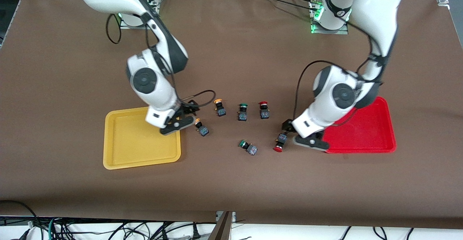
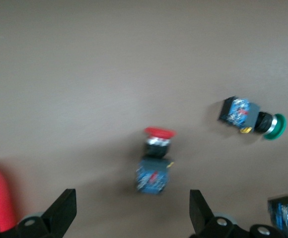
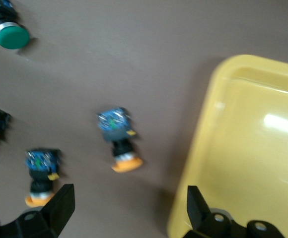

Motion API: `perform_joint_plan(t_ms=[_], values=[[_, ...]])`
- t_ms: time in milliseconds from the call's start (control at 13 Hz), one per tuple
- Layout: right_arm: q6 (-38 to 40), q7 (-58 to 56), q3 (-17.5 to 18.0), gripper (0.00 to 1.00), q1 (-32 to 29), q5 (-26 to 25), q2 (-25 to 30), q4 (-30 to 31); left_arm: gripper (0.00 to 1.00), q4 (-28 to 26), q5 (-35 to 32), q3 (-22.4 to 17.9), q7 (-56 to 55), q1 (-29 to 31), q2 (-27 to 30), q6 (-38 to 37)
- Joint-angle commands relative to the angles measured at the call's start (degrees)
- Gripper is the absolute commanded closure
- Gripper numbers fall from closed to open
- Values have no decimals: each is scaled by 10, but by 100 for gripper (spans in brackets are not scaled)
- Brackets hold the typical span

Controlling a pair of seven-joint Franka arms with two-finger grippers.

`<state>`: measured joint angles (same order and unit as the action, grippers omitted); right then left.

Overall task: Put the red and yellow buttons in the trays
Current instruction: 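Grasp an orange button with the right gripper while the left gripper grasps red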

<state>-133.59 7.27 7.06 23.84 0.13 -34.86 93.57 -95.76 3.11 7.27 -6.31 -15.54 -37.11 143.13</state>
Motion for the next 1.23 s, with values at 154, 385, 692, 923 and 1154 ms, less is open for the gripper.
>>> perform_joint_plan(t_ms=[154, 385, 692, 923, 1154], values=[[-67, 13, -2, 1, 19, 4, -60, -22, 0, 22, -51, -8, 5, -38, -72, 79], [-101, 12, -3, 1, 25, -2, -89, -21, 0, 20, -129, -8, 5, -31, -75, 86], [-108, 5, -4, 13, 25, -6, -101, -22, 0, 20, -130, -9, 6, -30, -82, 86], [-106, -2, -5, 61, 24, -6, -101, -22, 59, 19, -130, -9, 4, -30, -89, 86], [-86, -12, -6, 100, 10, -6, -93, -22, 100, 21, -131, -10, 5, -27, -84, 85]])
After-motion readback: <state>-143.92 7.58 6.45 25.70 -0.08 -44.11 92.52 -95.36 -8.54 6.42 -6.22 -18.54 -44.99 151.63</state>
